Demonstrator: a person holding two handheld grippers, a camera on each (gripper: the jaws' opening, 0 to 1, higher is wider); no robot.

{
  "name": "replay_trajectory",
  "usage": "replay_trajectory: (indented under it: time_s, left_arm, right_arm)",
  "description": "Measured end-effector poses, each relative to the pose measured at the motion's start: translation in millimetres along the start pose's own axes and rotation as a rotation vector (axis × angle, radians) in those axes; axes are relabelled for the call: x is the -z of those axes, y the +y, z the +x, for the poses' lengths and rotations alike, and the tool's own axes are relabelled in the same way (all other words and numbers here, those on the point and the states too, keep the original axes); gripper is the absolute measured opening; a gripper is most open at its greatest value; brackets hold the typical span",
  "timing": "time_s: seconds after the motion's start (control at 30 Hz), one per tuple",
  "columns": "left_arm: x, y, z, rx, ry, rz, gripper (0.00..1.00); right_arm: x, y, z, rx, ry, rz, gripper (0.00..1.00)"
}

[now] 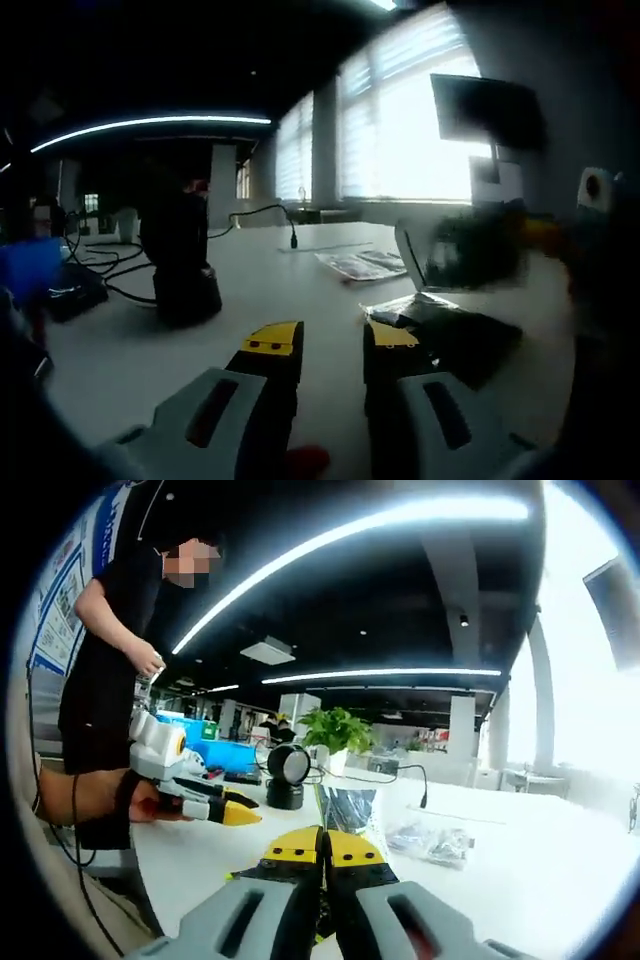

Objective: Clip sheet goods on table flip sheet goods clip sheet goods scan sheet goods put sheet goods back to table

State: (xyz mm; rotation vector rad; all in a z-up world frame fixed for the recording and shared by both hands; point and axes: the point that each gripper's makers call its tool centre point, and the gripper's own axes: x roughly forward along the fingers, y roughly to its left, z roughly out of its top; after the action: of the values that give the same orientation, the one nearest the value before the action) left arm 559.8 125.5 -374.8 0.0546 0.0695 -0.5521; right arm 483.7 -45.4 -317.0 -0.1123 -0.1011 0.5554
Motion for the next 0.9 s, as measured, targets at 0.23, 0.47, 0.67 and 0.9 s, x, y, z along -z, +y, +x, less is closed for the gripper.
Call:
replay_trajectory:
  time_s: [0.23, 0.47, 0.67, 0.9]
  left_arm:
    - [7.9, -5.6, 1.6, 0.022, 0.03, 0.028, 0.16]
    - [12.2, -7.5, 0.8, 0.018, 0.045, 0.073, 0.16]
    - [9.8, -4.2, -0.3, 0.011, 0.027, 0.049, 0.16]
    - [8.8, -2.3, -1.1, 0.002, 0.02, 0.042, 0.16]
  right_arm:
    - [1.1, -15.4, -5.6, 0.059, -0.006, 0.079, 0.0]
    - [8.0, -31.4, -13.3, 0.12, 0.014, 0.116, 0.0]
    - [15.2, -44.4, -20.1, 0.168, 0.043, 0.175, 0.0]
    - [14.6, -52.7, -28.7, 0.191, 0.072, 0.167, 0.0]
